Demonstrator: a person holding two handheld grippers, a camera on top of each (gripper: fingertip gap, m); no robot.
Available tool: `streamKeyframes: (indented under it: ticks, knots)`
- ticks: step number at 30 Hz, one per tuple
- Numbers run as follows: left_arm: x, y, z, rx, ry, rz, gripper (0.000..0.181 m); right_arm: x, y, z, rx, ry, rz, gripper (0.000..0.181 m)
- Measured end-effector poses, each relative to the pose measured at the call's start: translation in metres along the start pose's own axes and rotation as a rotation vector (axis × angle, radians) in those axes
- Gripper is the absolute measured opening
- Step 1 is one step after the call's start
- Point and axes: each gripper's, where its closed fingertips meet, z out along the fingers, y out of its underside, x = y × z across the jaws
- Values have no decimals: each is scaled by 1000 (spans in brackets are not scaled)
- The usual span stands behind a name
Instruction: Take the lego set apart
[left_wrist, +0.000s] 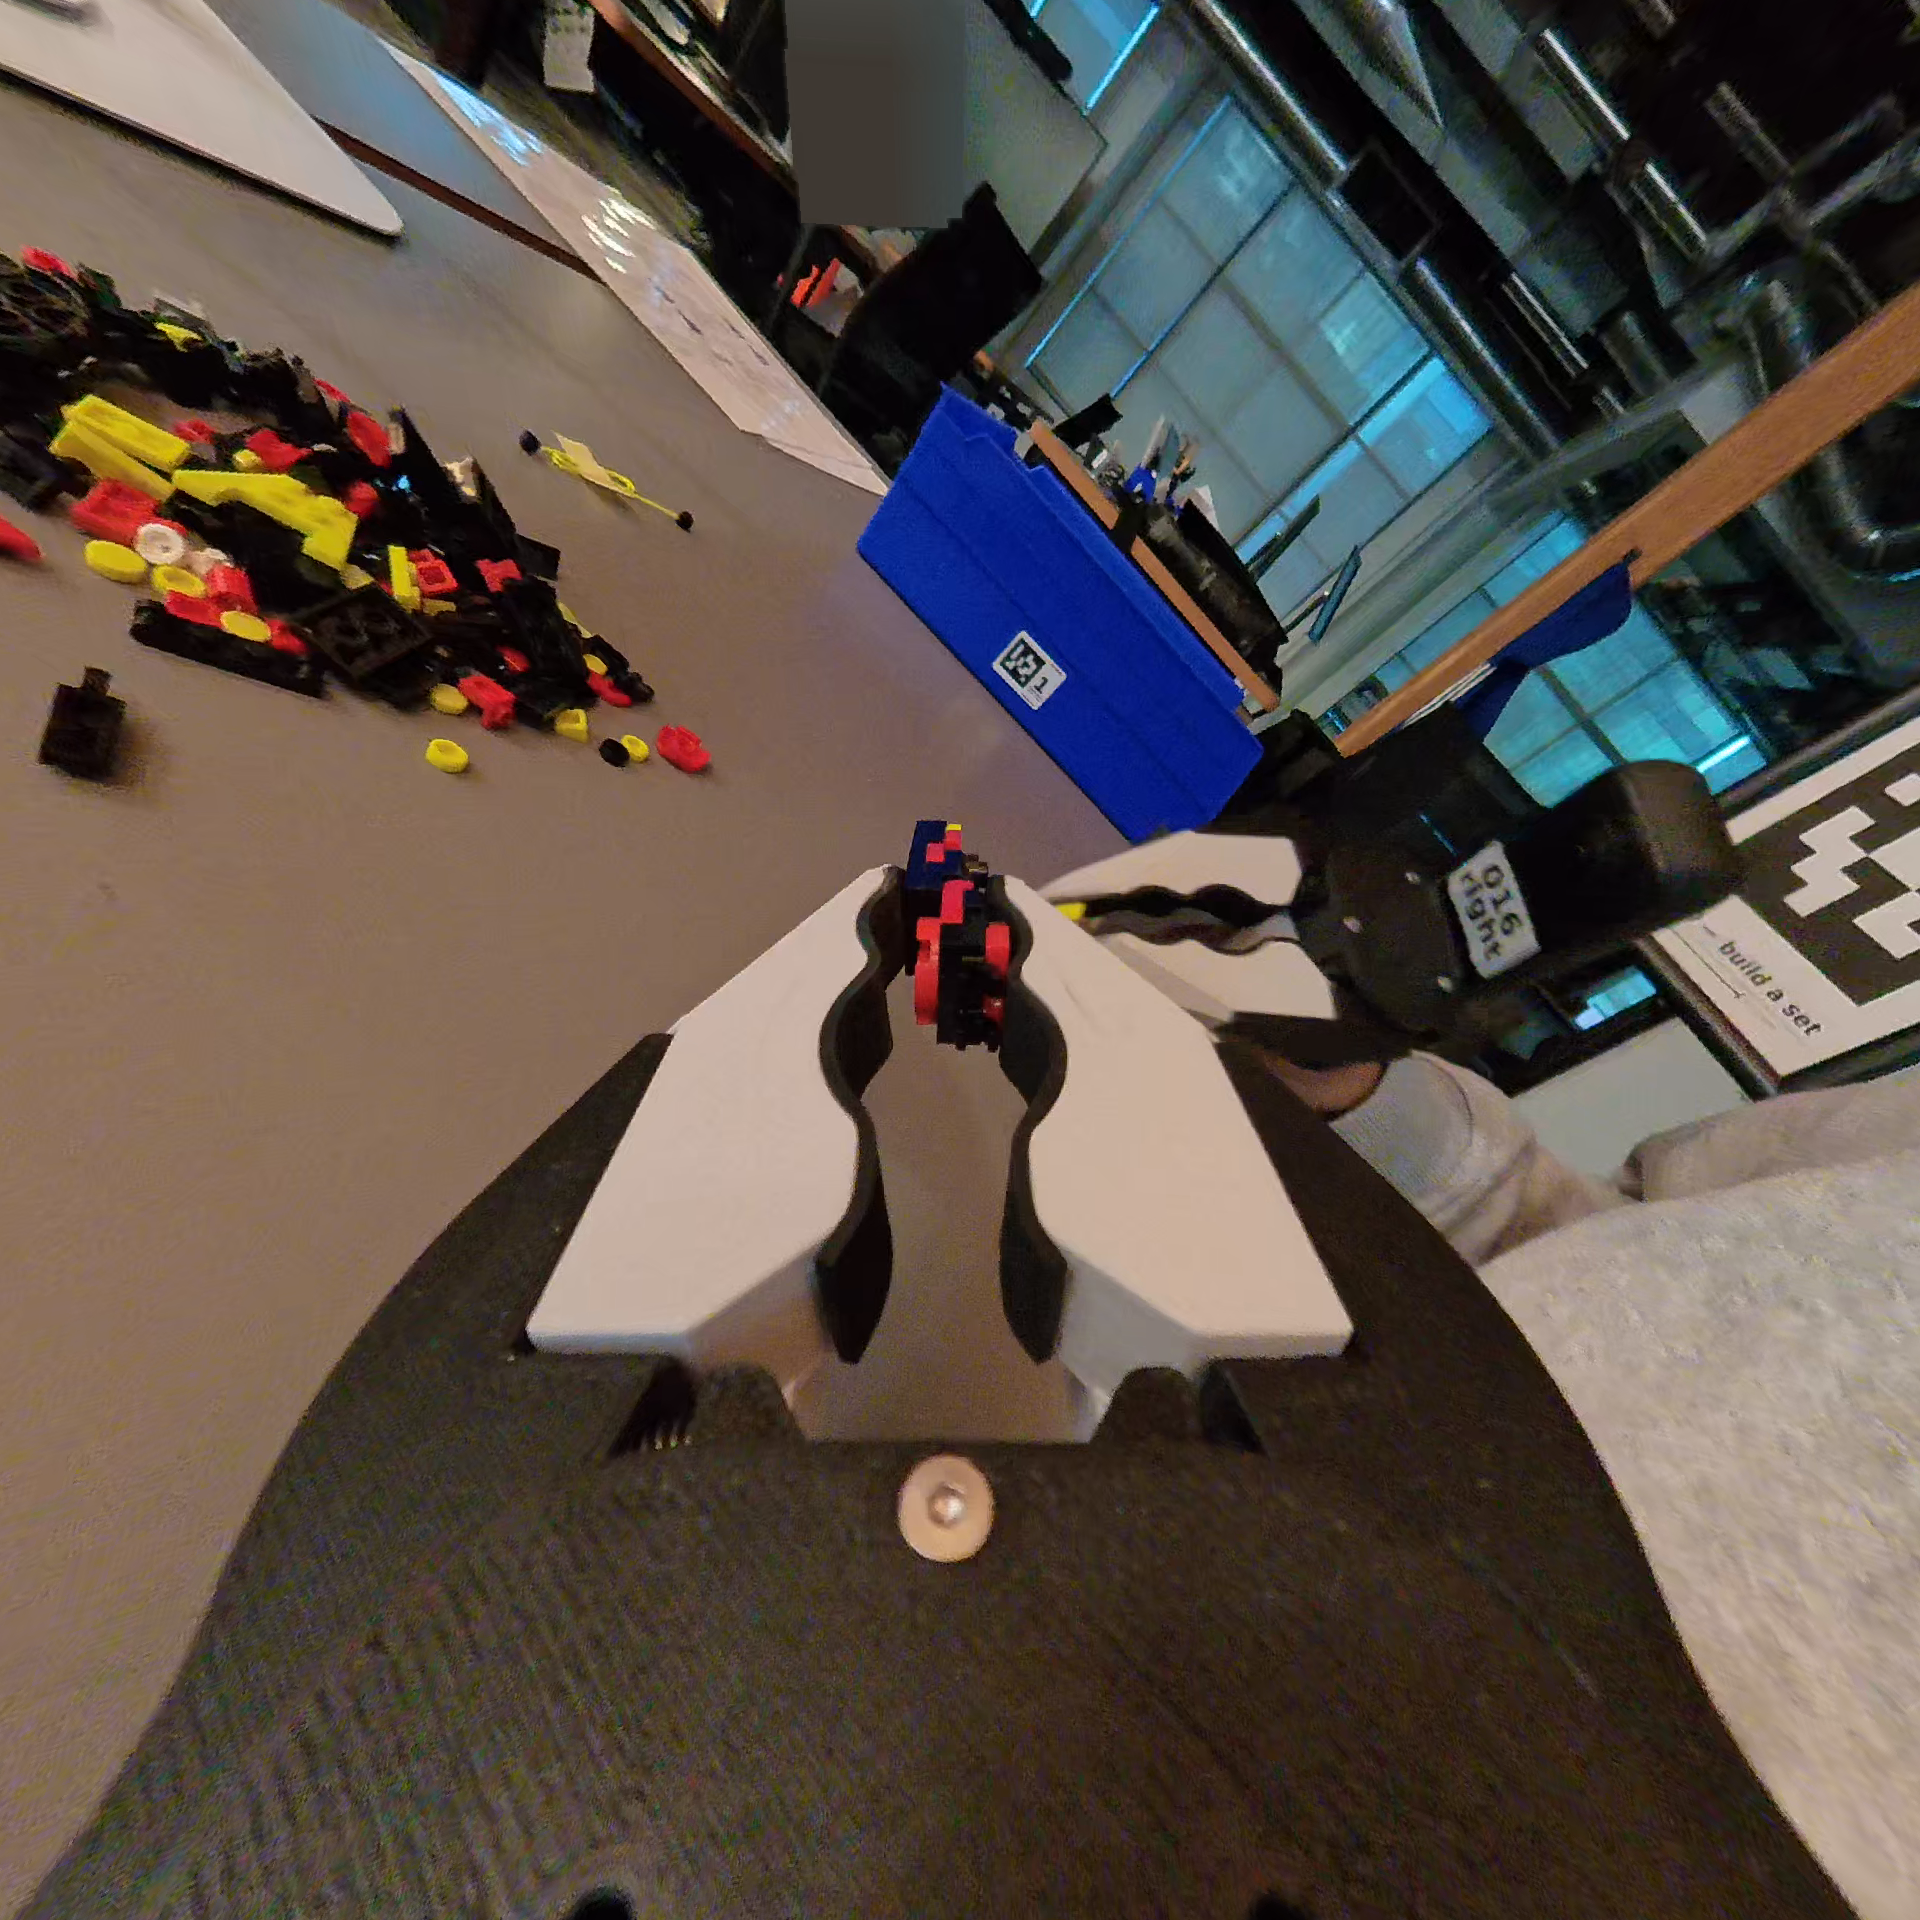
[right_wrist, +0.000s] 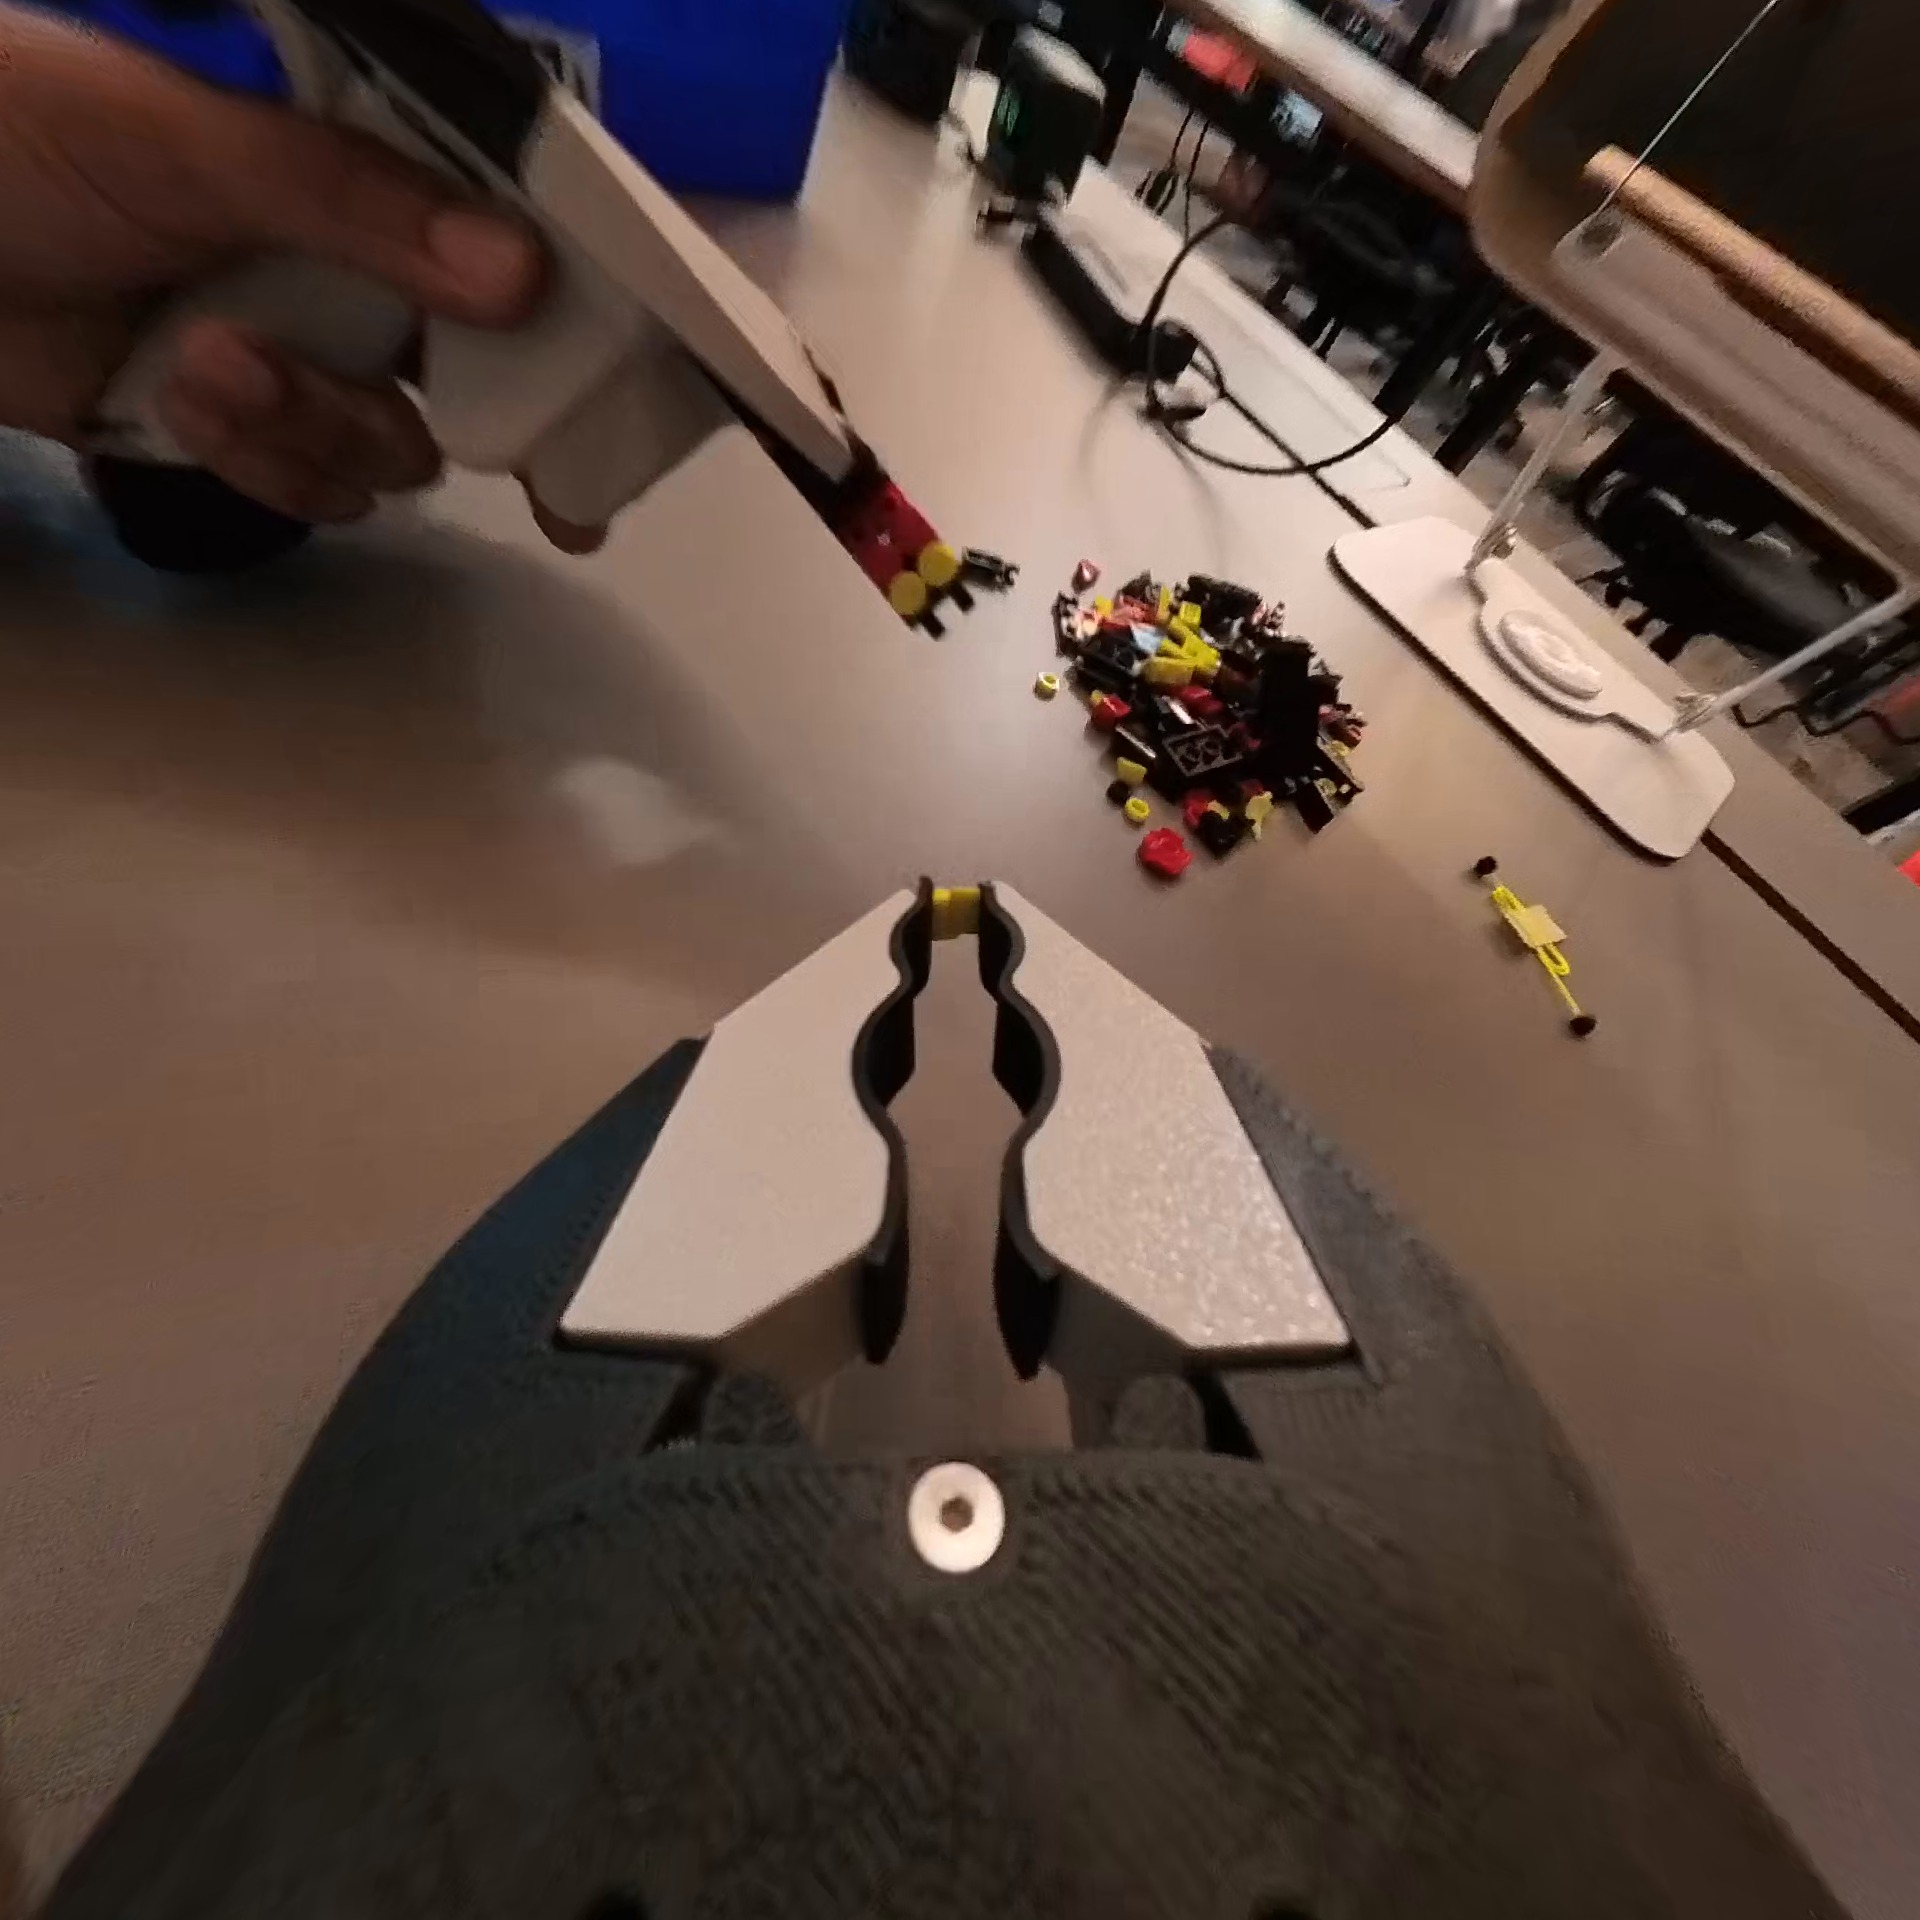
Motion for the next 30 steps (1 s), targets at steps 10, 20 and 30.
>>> streamKeyframes:
  ticks: [10, 20, 30]
  knots:
    - [-13, -6, -12, 39, 9, -58, 13, 71, -2, 105, -95, -17, -161, 5]
    - [-10, -4, -12, 26, 54, -86, 13, 87, 0, 120, -142, 7, -101, 27]
    - [-13, 3, -7, -29, 23, -76, 13, 28, -46, 33, 193, -77, 61, 30]
